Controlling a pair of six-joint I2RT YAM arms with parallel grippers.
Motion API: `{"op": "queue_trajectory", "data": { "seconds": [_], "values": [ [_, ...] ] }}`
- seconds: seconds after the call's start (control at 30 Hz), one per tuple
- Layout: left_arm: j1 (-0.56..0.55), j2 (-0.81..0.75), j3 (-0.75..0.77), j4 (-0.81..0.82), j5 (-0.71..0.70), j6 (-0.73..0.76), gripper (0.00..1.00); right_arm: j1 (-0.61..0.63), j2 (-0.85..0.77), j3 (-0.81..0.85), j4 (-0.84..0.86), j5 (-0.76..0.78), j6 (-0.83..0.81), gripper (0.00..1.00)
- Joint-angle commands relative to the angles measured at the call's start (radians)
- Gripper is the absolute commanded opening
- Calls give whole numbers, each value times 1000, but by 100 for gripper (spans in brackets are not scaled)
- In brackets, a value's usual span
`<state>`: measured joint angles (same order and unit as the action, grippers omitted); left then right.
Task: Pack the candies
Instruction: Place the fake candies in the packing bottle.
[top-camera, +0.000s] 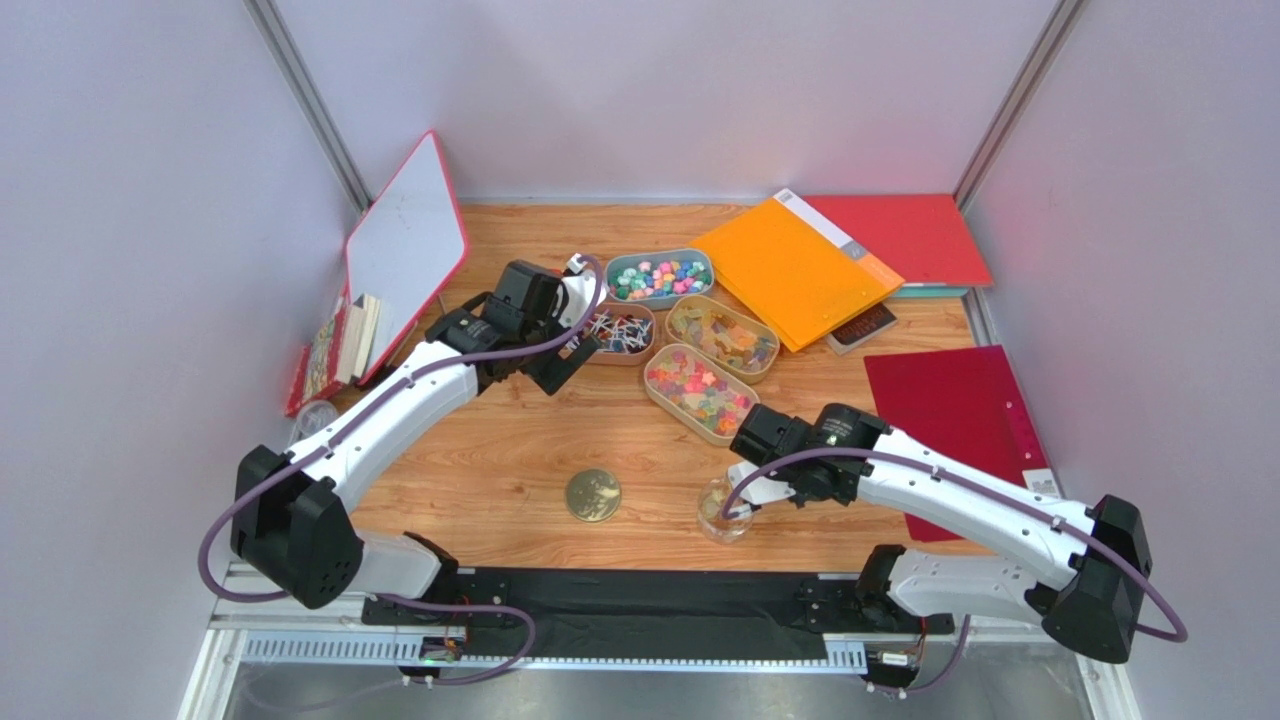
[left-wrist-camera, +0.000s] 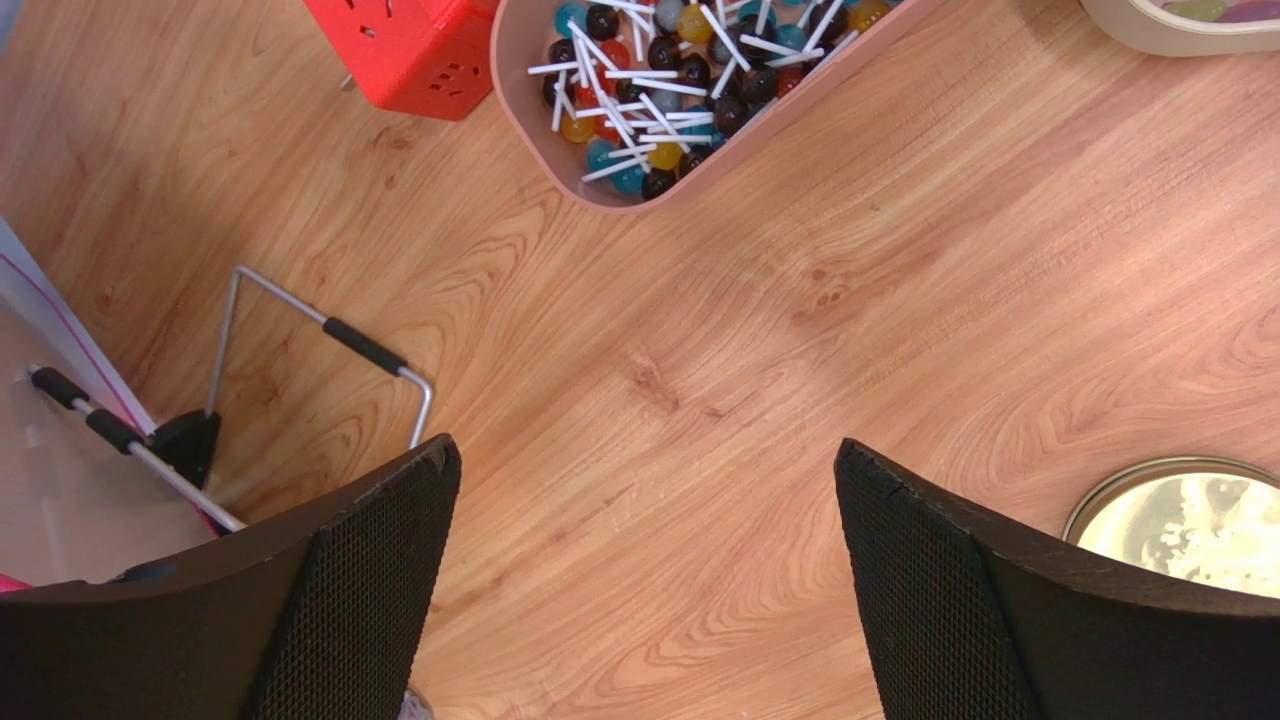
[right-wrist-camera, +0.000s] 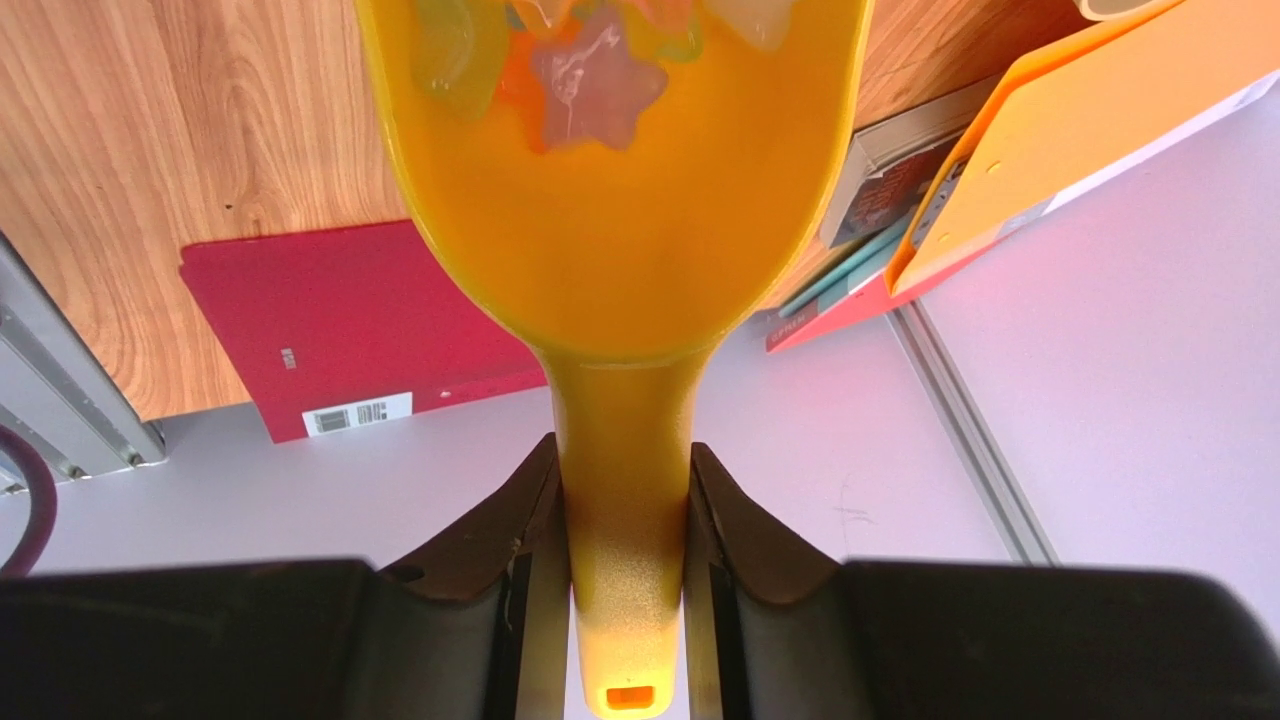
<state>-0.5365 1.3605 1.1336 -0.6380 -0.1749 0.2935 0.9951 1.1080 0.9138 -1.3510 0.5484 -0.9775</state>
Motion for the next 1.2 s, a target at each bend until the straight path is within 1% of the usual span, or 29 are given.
{"op": "queue_trajectory", "data": {
  "seconds": [0.0, 0.37, 0.47, 0.53, 0.6, 0.63, 0.67, 0.7, 0.77, 0.83, 0.97, 1.17],
  "values": [
    [-2, -34, -5, 26, -17, -4, 100, 31, 10, 30, -163, 107, 40, 0],
    [-2, -49, -6, 51, -41, -13, 100, 111, 12, 34, -255, 143, 95, 0],
    [-2, -44, -5, 49, -20, -10, 100, 131, 18, 39, -273, 156, 112, 0],
    [-2, -40, -17, 58, 21, 2, 100, 139, 29, 46, -289, 162, 128, 0],
    [-2, -43, -40, 93, 75, 41, 100, 146, 35, 56, -296, 163, 135, 0],
    [-2, -46, -55, 110, 99, 92, 100, 149, 44, 57, -300, 166, 137, 0],
    [-2, -58, -81, 122, 165, 129, 100, 155, 47, 62, -301, 166, 138, 0],
    [-2, -63, -96, 153, 196, 172, 100, 157, 50, 65, -304, 170, 141, 0],
    [-2, -61, -132, 188, 242, 263, 100, 163, 64, 71, -310, 174, 151, 0],
    [-2, -34, -129, 181, 271, 347, 100, 166, 70, 77, -318, 182, 160, 0],
    [4, 86, -89, 173, 278, 421, 100, 171, 70, 83, -318, 196, 164, 0],
    [20, 184, -69, 281, 290, 450, 100, 172, 73, 91, -321, 216, 204, 0]
  ]
}}
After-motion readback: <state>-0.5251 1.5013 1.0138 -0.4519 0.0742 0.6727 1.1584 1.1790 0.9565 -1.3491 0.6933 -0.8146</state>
